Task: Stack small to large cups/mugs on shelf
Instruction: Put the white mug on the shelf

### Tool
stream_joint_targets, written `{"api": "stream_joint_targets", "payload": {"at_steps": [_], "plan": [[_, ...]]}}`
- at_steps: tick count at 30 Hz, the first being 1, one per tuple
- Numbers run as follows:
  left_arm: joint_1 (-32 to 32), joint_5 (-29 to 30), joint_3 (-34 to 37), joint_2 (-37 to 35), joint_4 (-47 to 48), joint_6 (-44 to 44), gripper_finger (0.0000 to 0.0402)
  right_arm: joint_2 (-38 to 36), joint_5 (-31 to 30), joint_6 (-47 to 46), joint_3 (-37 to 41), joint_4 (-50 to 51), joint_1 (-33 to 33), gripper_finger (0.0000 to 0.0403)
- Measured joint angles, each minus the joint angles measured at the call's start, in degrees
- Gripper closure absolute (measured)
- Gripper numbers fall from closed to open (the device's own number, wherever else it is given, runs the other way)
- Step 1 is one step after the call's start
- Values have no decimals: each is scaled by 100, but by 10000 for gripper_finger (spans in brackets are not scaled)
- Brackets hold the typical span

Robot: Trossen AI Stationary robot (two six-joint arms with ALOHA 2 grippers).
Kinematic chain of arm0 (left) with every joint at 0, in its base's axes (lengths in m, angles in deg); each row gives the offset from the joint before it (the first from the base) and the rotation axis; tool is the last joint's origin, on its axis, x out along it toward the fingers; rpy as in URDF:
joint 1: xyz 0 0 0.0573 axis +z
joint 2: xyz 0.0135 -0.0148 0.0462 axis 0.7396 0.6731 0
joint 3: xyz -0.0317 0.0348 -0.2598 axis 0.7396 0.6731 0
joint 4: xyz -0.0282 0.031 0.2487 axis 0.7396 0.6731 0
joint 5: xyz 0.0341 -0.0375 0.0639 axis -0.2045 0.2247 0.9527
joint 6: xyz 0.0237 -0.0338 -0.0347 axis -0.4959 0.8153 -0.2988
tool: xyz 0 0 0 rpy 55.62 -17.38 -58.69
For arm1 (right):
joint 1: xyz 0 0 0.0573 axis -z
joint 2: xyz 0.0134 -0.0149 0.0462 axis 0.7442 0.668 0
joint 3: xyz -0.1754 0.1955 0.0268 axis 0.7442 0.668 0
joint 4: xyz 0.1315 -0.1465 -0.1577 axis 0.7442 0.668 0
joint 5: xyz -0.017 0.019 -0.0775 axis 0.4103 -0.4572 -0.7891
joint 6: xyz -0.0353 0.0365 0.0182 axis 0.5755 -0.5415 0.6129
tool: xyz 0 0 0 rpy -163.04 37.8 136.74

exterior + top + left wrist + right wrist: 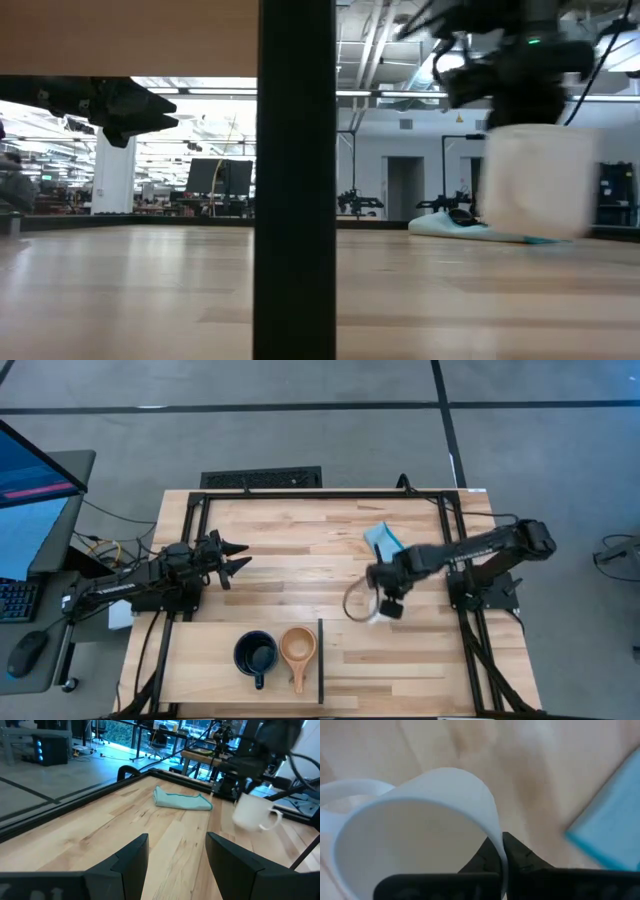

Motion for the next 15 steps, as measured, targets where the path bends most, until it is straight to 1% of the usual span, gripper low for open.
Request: {"api": "stream_joint_targets", "payload": {"at_steps": [7, 12, 15], "plan": [[-1, 2, 0, 0, 1, -2, 214, 0, 2, 836, -401, -390, 1038, 392], [-1, 4, 0, 0, 2, -15, 214, 2, -68, 1317, -934, -682, 1454, 392], [-1, 4, 0, 0, 2, -15, 214, 221, -215, 1569, -1435, -779, 1614, 392]]}}
